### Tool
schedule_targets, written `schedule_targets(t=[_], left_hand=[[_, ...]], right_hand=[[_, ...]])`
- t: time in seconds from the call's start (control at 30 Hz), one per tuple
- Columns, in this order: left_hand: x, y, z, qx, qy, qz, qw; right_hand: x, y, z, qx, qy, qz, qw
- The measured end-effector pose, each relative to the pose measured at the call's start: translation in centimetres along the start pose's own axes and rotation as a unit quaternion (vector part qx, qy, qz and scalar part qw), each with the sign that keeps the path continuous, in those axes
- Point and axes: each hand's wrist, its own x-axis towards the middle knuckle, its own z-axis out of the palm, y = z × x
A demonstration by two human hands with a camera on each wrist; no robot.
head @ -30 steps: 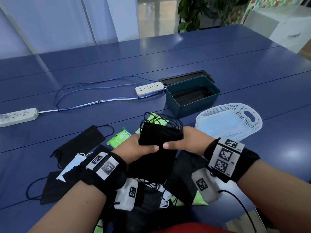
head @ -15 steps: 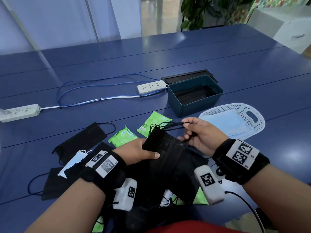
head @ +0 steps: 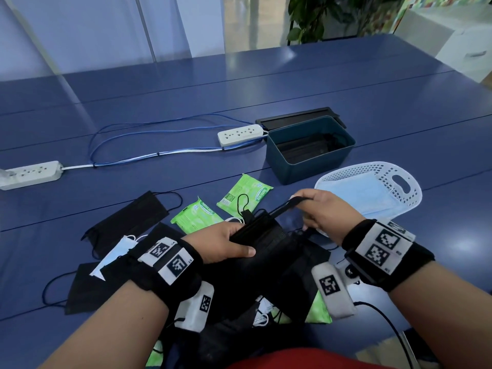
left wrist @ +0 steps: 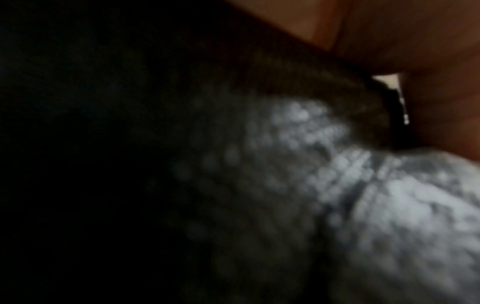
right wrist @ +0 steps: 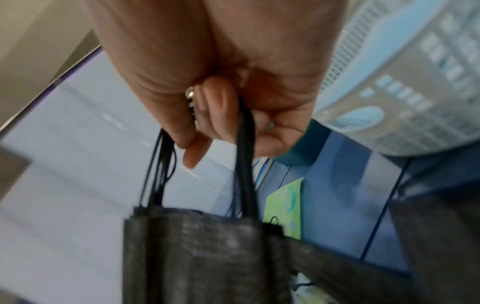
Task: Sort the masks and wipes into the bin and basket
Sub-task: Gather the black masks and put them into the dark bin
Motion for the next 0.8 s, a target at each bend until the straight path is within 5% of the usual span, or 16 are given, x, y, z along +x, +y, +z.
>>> schedule_targets(t=[0.07,0.23,0.37,0.47,0.63,0.8], left_hand=[[-0.1,0.2,0.0,0.024,0.008,0.004,1.0],[-0.3,0.5,-0.1,0.065,-0.02,-0.008,0.998],[-0.2,0.8,0.1,0.086,-0.032,-0.007,0.996],[-0.1,1.1,0.1,0.096,-0.031,-0.005,0.995],[0.3,1.7,0.3,0.154,-0.022,-0.001,0.988],[0.2,1.5,-0.6,0.151,0.007,-0.005,0.988]], right_hand=[[0.0,0.0,-0.3,0.018,-0.015,-0.009,1.0],[0.2,0.7,-0.6,-0.204,-0.11,-0.05,0.971],[0.1,0.3,-0.4,-0.138,-0.141,-0.037,0.98],[0.0,-0.6,0.6,-0.106,-0.132,-0.031,0.985],[0.8,-1.6,2.0,-0.253,-0.075,-0.081,0.961],[1.8,-1.8,1.9,-0.145,-0.025,-0.083,0.986]])
